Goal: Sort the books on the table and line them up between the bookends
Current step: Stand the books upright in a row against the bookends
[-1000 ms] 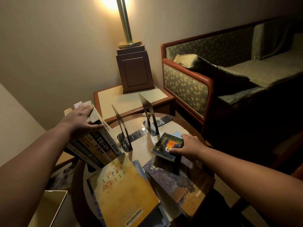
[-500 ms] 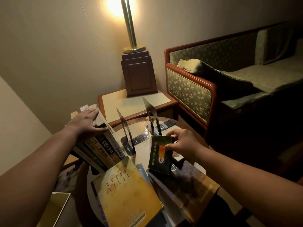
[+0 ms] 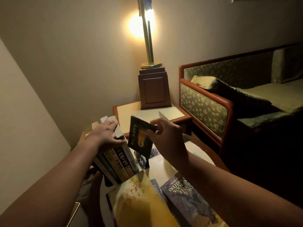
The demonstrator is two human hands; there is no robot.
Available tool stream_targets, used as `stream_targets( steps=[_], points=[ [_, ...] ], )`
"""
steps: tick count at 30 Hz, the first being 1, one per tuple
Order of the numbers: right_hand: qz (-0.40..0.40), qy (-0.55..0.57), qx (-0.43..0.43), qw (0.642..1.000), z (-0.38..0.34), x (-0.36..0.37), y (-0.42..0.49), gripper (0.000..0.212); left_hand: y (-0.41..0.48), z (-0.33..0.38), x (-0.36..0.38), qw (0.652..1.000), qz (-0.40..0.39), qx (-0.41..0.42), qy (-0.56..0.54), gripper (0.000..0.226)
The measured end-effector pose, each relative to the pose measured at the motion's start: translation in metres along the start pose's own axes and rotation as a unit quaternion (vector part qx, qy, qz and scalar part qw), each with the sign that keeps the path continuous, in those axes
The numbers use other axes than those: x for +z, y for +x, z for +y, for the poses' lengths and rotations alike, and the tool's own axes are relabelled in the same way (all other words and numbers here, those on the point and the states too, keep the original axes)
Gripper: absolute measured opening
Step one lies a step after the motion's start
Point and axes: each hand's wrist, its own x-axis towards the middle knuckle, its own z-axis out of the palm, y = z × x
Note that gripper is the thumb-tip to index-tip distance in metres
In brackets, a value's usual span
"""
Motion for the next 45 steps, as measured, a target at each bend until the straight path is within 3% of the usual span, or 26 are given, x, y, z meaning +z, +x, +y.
stream_targets(
  steps=[10, 14, 17, 20, 25, 29, 32, 38, 45],
  points=[
    [-0.016, -0.007, 0.012, 1.000, 0.025, 0.068, -0.023, 0.019, 0.001, -0.003, 0.001, 1.000, 0.013, 0.010, -0.008, 0.107],
    [-0.088, 0.000, 0.031, 0.996, 0.039, 0.092, -0.047, 0.017, 0.000, -0.003, 0.001, 1.000, 0.016, 0.011, -0.015, 0.106],
    [-0.149, 0.000, 0.094, 0.984, 0.049, 0.105, -0.060, 0.014, 0.000, -0.004, 0.002, 1.000, 0.022, 0.011, -0.015, 0.106],
    [-0.210, 0.001, 0.175, 0.962, 0.056, 0.108, -0.068, 0.017, 0.002, -0.006, 0.005, 1.000, 0.023, 0.007, -0.017, 0.108],
    [-0.315, 0.012, 0.225, 0.922, 0.060, 0.103, -0.076, 0.039, 0.001, -0.004, 0.005, 0.999, 0.025, 0.005, -0.020, 0.107],
    [-0.409, 0.034, 0.317, 0.855, 0.072, 0.110, -0.084, 0.063, 0.000, -0.002, 0.004, 0.999, 0.026, 0.008, -0.025, 0.106],
    [-0.417, 0.099, 0.364, 0.827, 0.081, 0.117, -0.084, 0.074, 0.001, -0.002, 0.003, 0.999, 0.027, 0.008, -0.023, 0.106],
    [-0.416, 0.112, 0.339, 0.836, 0.085, 0.126, -0.081, 0.074, 0.001, -0.002, 0.004, 0.999, 0.029, 0.009, -0.021, 0.104],
    [-0.427, 0.137, 0.375, 0.811, 0.088, 0.124, -0.076, 0.061, -0.001, -0.001, 0.002, 0.999, 0.024, 0.010, -0.019, 0.105]
  ],
)
